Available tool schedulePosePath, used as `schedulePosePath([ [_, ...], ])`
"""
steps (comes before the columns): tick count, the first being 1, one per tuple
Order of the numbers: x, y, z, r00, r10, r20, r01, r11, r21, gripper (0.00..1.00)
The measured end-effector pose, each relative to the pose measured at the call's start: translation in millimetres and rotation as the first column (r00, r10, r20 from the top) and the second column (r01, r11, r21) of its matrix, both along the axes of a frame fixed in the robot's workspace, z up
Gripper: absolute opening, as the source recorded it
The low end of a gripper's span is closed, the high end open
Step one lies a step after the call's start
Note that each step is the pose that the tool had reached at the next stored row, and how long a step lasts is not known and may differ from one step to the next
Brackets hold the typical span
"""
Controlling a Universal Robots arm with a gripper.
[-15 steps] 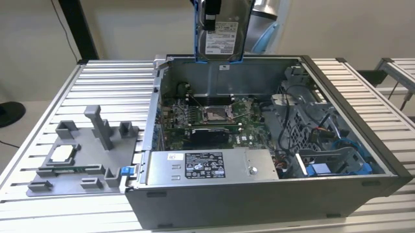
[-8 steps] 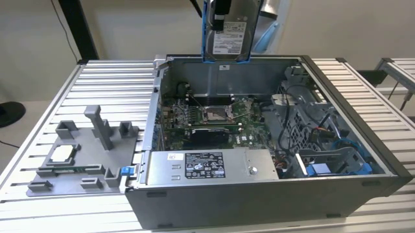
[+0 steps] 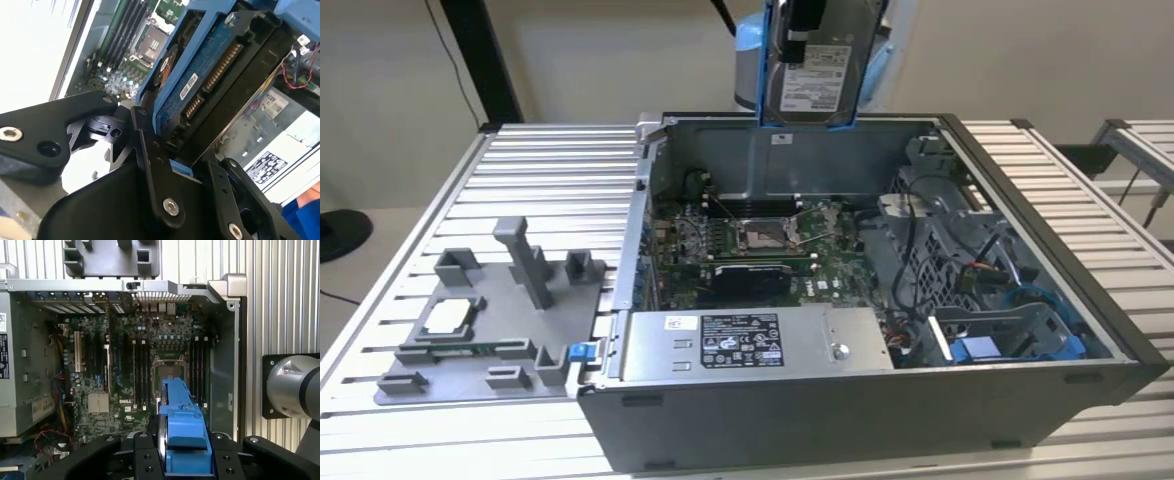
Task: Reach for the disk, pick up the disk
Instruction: 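Pick up the disk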
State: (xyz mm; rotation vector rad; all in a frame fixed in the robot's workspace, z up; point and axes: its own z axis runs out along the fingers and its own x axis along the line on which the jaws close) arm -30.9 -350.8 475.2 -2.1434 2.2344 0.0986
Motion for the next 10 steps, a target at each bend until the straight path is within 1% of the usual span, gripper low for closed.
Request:
schedulePosePath([
  [10, 27.4, 0.0, 0.0, 1.0, 0.0, -0.0002, 0.0, 1.0, 0.0, 0.0],
])
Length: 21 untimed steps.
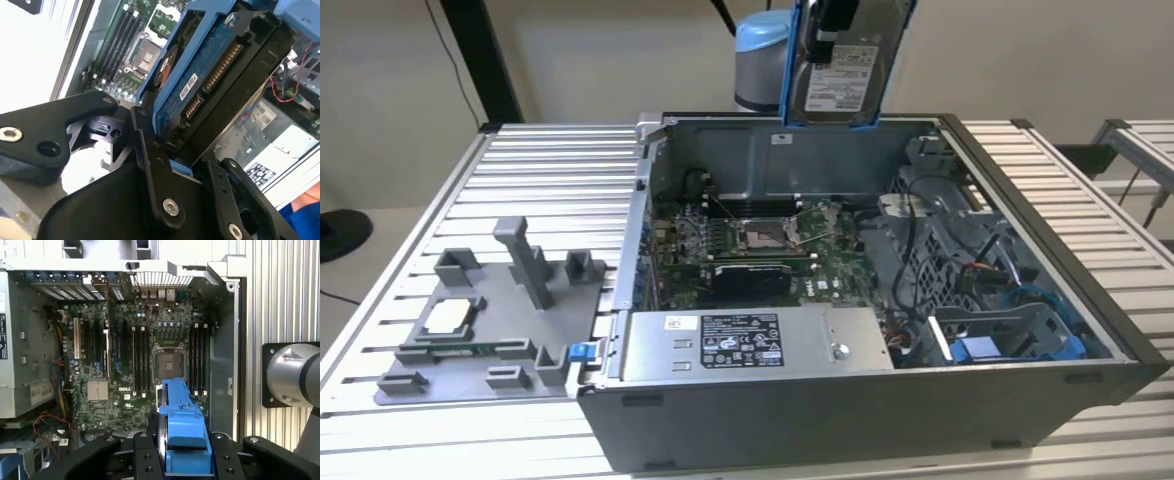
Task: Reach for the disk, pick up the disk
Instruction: 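Pick up the disk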
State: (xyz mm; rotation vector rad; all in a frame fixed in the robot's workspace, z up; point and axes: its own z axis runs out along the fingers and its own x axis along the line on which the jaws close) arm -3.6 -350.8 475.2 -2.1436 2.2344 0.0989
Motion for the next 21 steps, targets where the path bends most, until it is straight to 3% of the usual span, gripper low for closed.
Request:
schedulePosePath([
  [10, 26.3, 0.0, 0.0, 1.0, 0.0, -0.0002, 0.0, 1.0, 0.0, 0.0],
  [21, 43.8, 0.0, 0.0, 1.0, 0.0, -0.0001, 0.0, 1.0, 0.0, 0.0],
])
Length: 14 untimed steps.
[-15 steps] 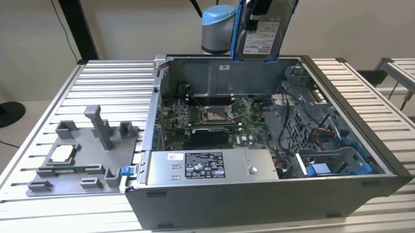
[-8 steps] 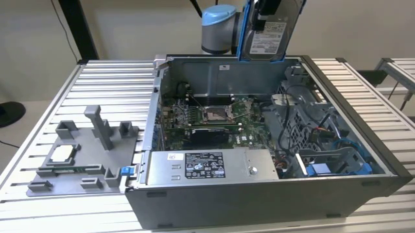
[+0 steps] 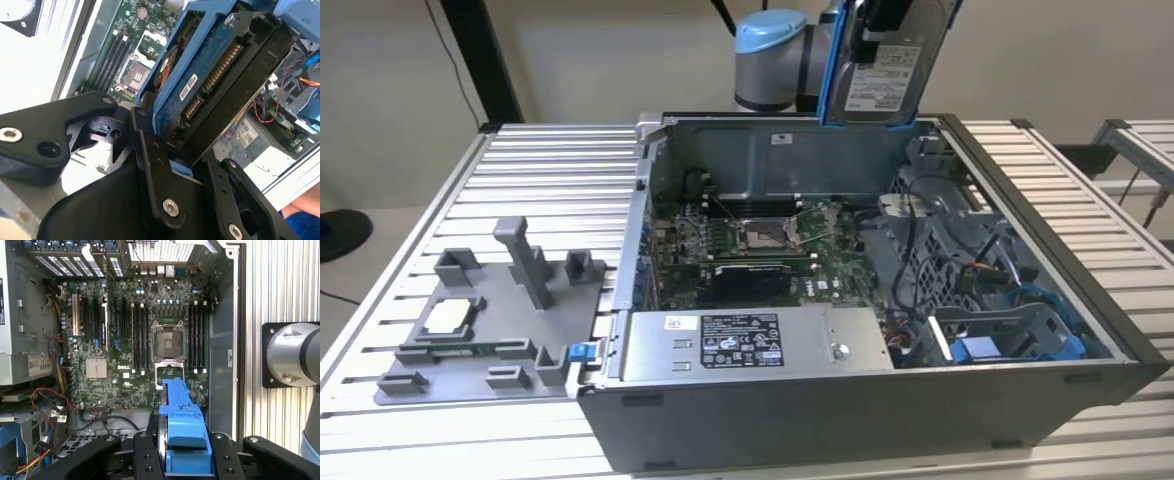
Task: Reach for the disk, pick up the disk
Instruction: 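Pick up the disk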
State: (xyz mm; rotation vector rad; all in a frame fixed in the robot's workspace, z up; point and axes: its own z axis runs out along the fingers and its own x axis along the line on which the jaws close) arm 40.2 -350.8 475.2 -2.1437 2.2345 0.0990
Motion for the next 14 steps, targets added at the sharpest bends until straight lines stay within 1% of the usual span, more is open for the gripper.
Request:
schedulePosePath([
  [5, 0.5, 0.0, 0.0, 1.0, 0.0, 0.0, 0.0, 1.0, -0.0003, 0.0],
  [7, 2.4, -0.1, 0.0, 1.0, 0.0, 0.0001, 0.0, 1.0, -0.0002, 0.0],
  [14, 20.0, -0.1, 0.0, 1.0, 0.0, -0.0001, 0.0, 1.0, -0.0002, 0.0],
])
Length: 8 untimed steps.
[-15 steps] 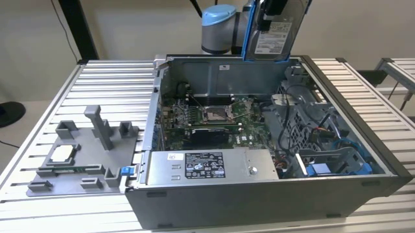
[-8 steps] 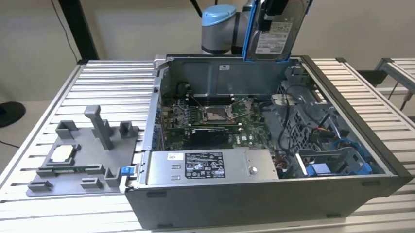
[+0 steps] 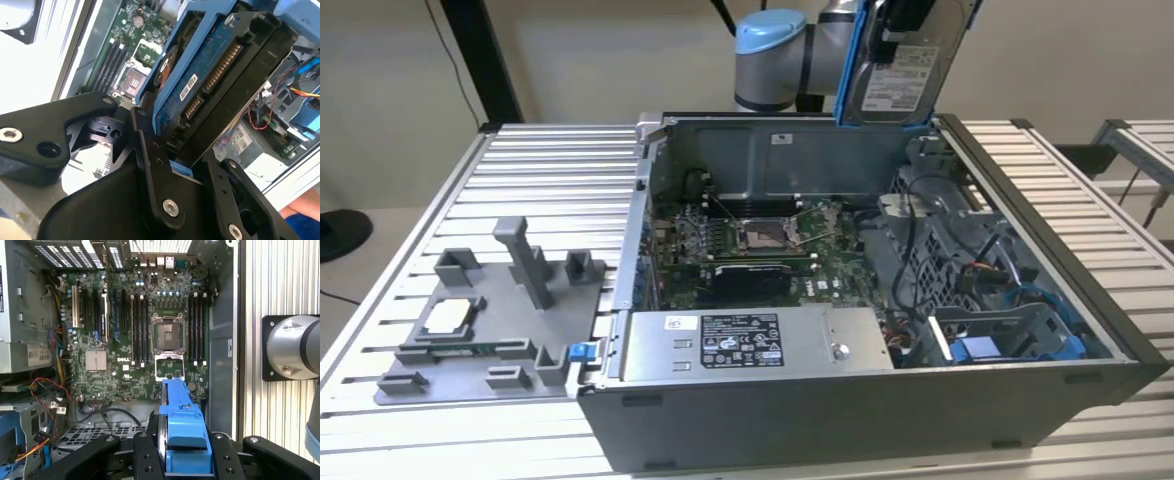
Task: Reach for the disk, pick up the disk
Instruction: 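Pick up the disk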
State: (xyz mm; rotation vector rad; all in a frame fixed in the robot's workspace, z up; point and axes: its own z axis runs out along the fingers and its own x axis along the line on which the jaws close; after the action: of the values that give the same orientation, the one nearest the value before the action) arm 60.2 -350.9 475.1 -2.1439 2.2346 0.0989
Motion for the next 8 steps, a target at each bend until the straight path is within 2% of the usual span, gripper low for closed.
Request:
schedulePosePath([
  [8, 12.7, -1.2, -0.1, 1.0, 0.0, -0.0001, 0.0, 1.0, -0.0001, 0.0],
])
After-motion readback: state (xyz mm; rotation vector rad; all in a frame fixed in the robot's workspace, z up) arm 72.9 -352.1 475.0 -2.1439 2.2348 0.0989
